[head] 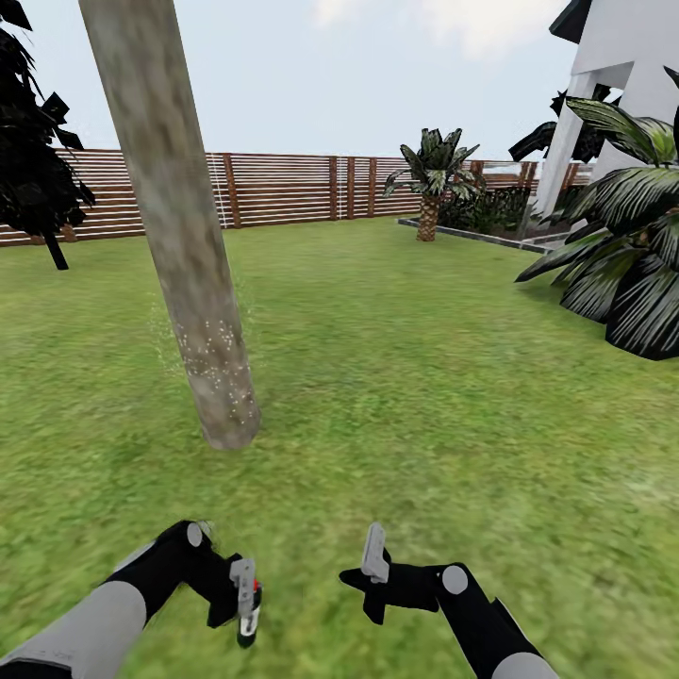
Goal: In the garden, pick up the pesticide atomizer on the floor and spray pesticide onto both trees until each tree trunk is fully covered.
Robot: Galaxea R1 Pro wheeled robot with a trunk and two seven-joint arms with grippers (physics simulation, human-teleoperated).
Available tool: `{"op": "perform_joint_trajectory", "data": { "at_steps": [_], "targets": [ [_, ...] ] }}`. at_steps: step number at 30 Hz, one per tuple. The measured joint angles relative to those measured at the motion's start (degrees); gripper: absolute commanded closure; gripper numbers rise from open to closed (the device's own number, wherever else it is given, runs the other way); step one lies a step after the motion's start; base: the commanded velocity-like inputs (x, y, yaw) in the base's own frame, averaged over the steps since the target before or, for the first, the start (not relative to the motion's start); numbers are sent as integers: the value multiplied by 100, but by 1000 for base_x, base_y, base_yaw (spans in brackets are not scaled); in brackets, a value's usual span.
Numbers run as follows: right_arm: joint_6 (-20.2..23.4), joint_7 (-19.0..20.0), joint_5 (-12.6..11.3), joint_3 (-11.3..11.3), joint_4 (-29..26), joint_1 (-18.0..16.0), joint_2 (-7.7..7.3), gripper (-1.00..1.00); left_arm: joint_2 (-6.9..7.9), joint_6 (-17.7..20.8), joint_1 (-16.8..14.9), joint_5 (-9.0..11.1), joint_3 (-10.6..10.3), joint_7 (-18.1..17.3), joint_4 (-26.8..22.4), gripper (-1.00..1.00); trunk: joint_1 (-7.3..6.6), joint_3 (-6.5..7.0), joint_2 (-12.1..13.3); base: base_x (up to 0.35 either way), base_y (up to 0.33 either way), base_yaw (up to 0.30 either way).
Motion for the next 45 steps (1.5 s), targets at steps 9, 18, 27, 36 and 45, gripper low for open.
{"op": "perform_joint_trajectory", "data": {
  "at_steps": [9,18,27,36,45],
  "targets": [
    [-7,-240,26,-57,37,0,-44,-100,972,-4,325,85,172,406,-4,100,0,0,0,0,0,0],
    [-23,-3447,2,-988,1355,40,-633,-100,893,-432,338,2196,1101,3316,1390,100,0,-1,0,0,0,0],
    [-1130,-6504,-26,-1378,2584,545,-885,-100,628,-2361,1316,5080,1127,5756,2661,100,0,-1,0,0,0,0],
    [-1344,-7014,-43,-1376,2601,817,-810,-100,623,-2438,1601,5734,1129,5796,2670,100,0,0,0,0,0,0],
    [-1344,-7036,-599,-1372,2606,817,-747,-100,644,-2440,1630,6034,1128,5799,2684,100,0,0,0,-76,0,230]
  ]
}}
